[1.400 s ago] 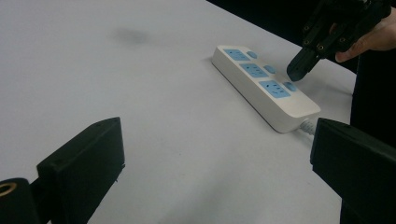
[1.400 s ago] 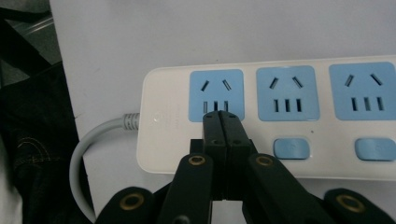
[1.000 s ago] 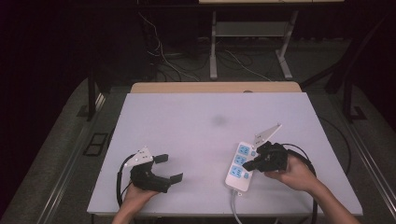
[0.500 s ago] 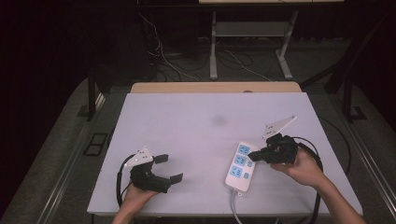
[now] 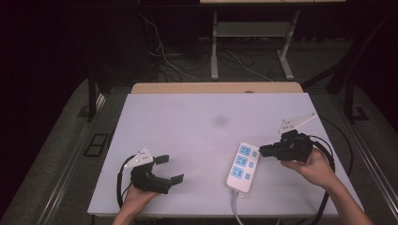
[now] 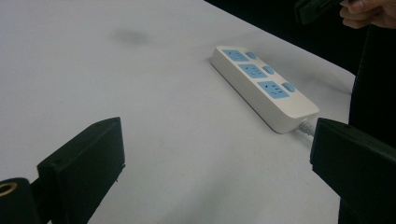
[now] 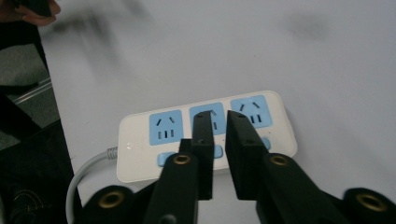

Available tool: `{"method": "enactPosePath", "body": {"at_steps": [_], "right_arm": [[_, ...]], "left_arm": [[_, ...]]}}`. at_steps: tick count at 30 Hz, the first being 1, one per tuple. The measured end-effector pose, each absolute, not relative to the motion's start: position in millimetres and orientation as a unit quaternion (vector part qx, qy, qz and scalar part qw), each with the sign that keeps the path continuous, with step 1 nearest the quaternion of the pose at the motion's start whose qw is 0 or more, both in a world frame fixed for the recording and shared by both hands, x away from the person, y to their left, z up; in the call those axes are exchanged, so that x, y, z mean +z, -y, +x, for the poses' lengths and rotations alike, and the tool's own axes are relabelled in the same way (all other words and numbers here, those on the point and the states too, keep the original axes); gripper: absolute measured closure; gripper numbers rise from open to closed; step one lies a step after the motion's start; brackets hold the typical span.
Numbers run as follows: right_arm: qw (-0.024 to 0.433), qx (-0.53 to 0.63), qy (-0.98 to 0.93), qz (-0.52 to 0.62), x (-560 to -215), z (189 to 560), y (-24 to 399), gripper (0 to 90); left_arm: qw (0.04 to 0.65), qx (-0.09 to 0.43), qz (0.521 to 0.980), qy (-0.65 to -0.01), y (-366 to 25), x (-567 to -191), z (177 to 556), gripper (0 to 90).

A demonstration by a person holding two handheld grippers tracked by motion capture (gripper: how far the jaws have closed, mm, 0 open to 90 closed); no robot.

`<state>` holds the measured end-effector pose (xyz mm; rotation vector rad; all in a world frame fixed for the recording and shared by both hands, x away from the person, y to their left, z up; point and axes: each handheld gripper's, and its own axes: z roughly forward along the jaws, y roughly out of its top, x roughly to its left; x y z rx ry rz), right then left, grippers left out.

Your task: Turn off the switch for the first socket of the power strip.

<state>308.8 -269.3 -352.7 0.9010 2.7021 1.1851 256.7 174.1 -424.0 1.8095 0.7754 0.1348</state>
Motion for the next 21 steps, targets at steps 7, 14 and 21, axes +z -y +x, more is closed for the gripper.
{"method": "enactPosePath", "body": {"at_steps": [7,14,21], "right_arm": [[0.052,0.398,-0.849,0.343,-353,303,292,52.6],[0.063,0.411,-0.822,0.388,-357,295,314,21.3],[0.054,0.427,-0.806,0.406,-362,290,324,4.1]], "left_arm": [[0.553,0.056,0.764,-0.329,-174,-424,257,1.7],[0.553,0.057,0.763,-0.33,-175,-424,256,1.7],[0.555,0.058,0.761,-0.331,-176,-424,256,1.7]]}}
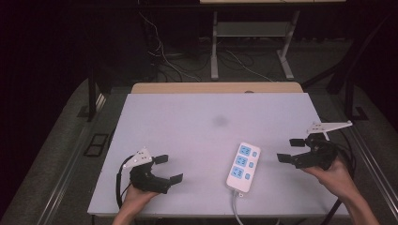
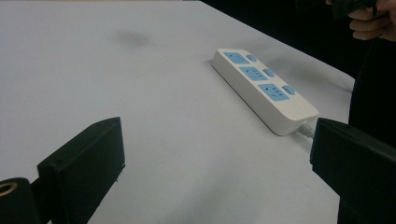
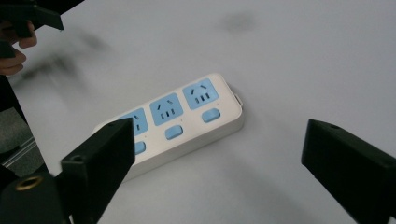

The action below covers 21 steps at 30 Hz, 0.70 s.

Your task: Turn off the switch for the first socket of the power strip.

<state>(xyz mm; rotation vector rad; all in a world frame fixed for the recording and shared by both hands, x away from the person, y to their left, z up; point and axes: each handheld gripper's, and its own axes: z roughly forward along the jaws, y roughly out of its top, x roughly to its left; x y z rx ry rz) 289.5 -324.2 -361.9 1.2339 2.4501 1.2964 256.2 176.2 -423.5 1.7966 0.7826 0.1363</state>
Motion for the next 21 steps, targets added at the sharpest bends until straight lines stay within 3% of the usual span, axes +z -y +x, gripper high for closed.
{"method": "enactPosePath", "body": {"at_steps": [1,21], "right_arm": [[0.053,0.423,-0.806,0.41,-365,287,326,0.3],[0.038,0.438,-0.788,0.431,-400,270,335,0.3]], "left_arm": [[0.555,0.057,0.76,-0.332,-176,-424,256,1.6],[0.555,0.058,0.76,-0.333,-177,-424,257,1.7]]}}
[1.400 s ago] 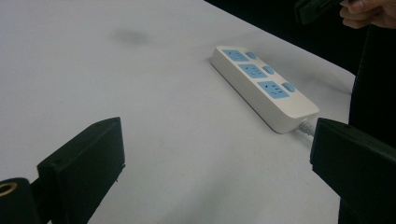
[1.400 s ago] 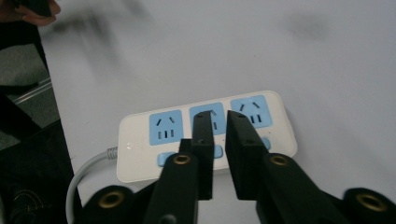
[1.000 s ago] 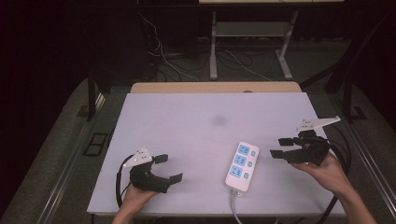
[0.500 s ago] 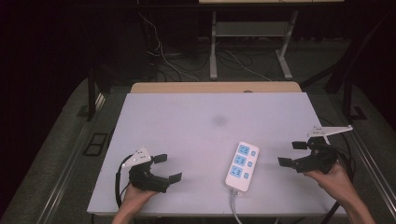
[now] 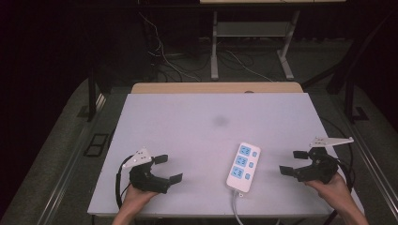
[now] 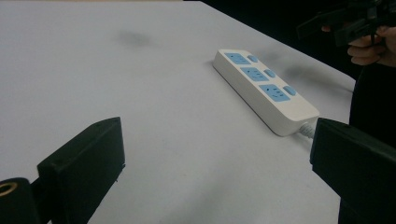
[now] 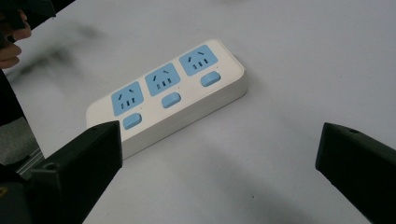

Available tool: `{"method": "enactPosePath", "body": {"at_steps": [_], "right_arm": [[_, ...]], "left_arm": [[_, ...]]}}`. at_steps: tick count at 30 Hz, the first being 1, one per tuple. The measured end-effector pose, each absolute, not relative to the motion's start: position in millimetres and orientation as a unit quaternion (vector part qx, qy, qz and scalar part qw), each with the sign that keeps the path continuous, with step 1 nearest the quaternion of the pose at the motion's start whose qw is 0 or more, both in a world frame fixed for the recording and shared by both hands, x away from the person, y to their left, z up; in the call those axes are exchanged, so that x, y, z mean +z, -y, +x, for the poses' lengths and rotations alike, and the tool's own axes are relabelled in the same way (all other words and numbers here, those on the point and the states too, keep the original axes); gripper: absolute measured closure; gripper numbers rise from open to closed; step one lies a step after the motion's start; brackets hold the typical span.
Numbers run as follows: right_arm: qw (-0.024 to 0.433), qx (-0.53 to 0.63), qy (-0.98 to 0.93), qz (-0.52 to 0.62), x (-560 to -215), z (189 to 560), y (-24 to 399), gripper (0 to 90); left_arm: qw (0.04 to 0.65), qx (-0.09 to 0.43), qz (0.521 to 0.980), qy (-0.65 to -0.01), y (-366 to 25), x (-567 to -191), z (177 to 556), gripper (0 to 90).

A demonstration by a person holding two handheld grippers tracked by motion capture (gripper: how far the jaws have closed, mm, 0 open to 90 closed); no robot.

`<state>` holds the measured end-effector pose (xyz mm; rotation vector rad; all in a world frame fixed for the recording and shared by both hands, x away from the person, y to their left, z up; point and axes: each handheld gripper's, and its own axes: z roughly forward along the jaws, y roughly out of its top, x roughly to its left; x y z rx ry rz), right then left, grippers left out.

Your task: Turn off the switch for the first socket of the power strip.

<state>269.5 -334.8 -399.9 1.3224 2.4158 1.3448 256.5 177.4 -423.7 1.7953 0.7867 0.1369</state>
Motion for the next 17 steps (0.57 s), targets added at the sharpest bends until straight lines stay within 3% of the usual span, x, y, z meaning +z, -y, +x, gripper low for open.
{"method": "enactPosePath", "body": {"at_steps": [17], "right_arm": [[0.05,0.449,-0.783,0.427,-428,254,328,0.4]], "left_arm": [[0.555,0.058,0.76,-0.334,-178,-424,257,1.8]]}}
